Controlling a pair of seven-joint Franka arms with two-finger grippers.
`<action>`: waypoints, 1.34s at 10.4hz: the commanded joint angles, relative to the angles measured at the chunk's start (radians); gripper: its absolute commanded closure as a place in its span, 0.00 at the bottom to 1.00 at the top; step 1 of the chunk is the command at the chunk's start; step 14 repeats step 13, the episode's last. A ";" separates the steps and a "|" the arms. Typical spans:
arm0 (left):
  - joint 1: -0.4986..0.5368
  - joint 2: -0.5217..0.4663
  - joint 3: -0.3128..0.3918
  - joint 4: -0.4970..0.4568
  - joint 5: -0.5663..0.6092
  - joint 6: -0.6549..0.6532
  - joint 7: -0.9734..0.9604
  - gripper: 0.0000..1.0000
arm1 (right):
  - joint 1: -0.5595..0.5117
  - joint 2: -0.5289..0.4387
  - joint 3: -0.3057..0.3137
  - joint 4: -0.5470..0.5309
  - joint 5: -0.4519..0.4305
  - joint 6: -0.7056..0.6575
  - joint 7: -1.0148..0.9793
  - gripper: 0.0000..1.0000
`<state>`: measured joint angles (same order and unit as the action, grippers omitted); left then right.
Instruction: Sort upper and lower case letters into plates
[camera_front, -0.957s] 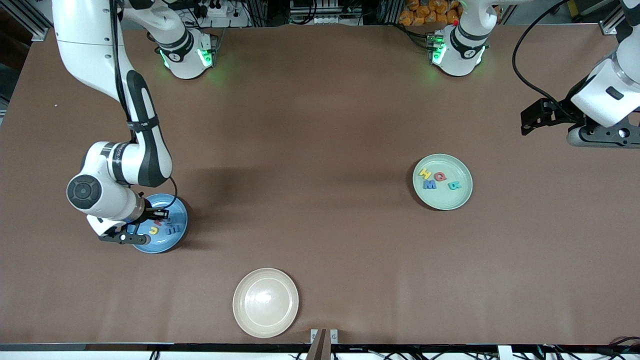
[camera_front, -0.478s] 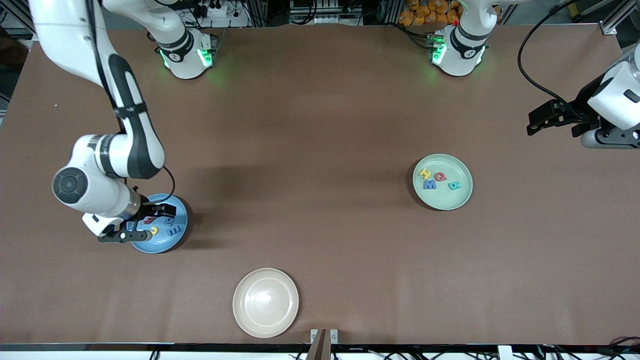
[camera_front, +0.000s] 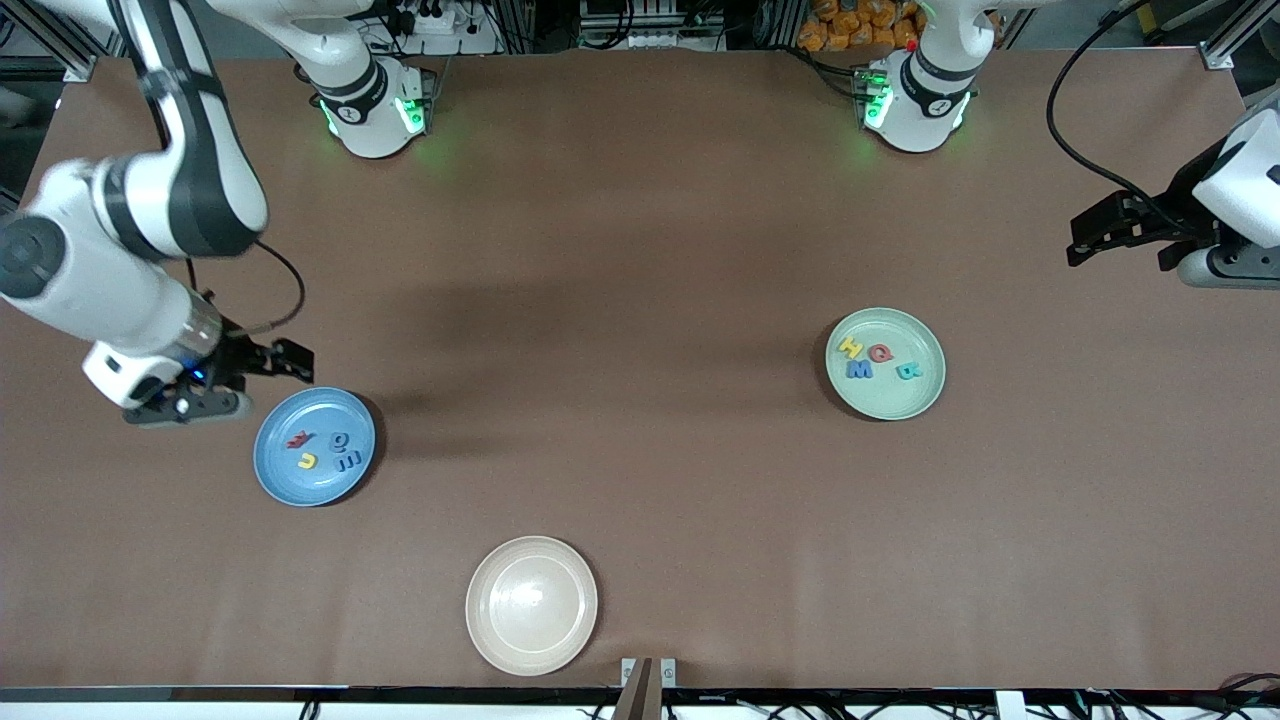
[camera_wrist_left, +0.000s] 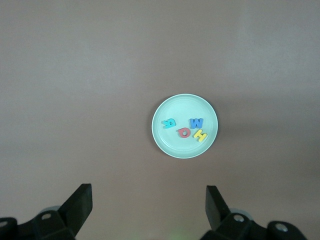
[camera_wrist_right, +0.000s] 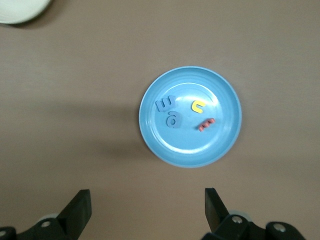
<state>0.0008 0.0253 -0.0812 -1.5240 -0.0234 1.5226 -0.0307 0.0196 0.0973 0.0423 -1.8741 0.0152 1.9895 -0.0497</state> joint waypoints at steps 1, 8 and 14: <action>-0.008 0.001 0.003 0.019 0.022 0.010 0.003 0.00 | -0.021 -0.083 0.019 0.100 -0.021 -0.156 0.016 0.00; -0.010 0.010 -0.002 0.022 0.023 0.011 0.003 0.00 | -0.026 -0.082 0.019 0.382 -0.018 -0.465 0.005 0.00; -0.004 0.010 0.000 0.022 0.025 0.011 0.006 0.00 | -0.023 -0.077 0.018 0.382 -0.018 -0.475 0.011 0.00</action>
